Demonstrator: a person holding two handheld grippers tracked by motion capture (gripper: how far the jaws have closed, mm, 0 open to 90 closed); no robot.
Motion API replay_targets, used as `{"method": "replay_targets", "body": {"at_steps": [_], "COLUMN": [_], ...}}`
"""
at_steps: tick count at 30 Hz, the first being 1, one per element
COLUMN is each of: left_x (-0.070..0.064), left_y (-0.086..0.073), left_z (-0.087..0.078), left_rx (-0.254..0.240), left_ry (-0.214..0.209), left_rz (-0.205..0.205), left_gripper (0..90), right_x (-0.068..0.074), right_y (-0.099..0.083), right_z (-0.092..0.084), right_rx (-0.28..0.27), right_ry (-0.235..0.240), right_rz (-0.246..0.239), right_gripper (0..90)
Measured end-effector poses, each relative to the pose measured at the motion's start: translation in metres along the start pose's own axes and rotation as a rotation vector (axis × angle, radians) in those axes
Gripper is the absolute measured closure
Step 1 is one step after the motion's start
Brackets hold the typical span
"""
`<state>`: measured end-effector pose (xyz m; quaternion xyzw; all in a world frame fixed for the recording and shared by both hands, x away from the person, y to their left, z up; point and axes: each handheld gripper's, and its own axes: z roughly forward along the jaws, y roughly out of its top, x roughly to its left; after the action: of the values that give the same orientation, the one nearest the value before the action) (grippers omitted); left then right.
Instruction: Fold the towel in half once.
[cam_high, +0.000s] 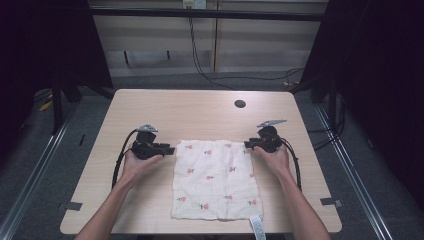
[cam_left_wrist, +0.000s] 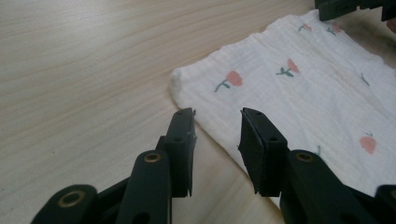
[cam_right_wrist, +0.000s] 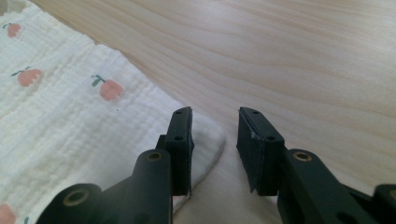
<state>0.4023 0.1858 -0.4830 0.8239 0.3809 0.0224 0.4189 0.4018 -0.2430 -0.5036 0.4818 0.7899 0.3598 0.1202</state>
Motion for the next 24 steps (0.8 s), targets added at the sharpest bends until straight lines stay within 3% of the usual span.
{"method": "replay_targets", "body": {"at_steps": [3,5,8,11,24], "left_x": [0.007,0.013,0.022,0.022,0.018], "left_y": [0.002,0.004,0.007,0.009,0.014], "left_z": [0.006,0.009,0.017,0.024,0.044], "left_rx": [0.007,-0.015,-0.005,0.015,-0.003], "left_ry": [0.017,0.014,0.000,0.016,0.052], "left_rz": [-0.008,-0.035,-0.077,-0.047,-0.032], "left_gripper": [62.8,61.5,58.3,58.3,65.4], "right_x": [0.001,0.003,0.004,0.005,0.006], "right_y": [0.000,-0.001,-0.002,-0.002,-0.004], "right_z": [0.001,0.002,0.003,0.003,0.002], "right_rx": [-0.008,-0.013,-0.014,-0.016,-0.019], "right_ry": [0.008,0.021,0.016,0.021,0.022], "right_rz": [0.001,-0.011,-0.008,0.000,0.008], "right_gripper": [66.6,73.9,84.0,85.8,85.8]}}
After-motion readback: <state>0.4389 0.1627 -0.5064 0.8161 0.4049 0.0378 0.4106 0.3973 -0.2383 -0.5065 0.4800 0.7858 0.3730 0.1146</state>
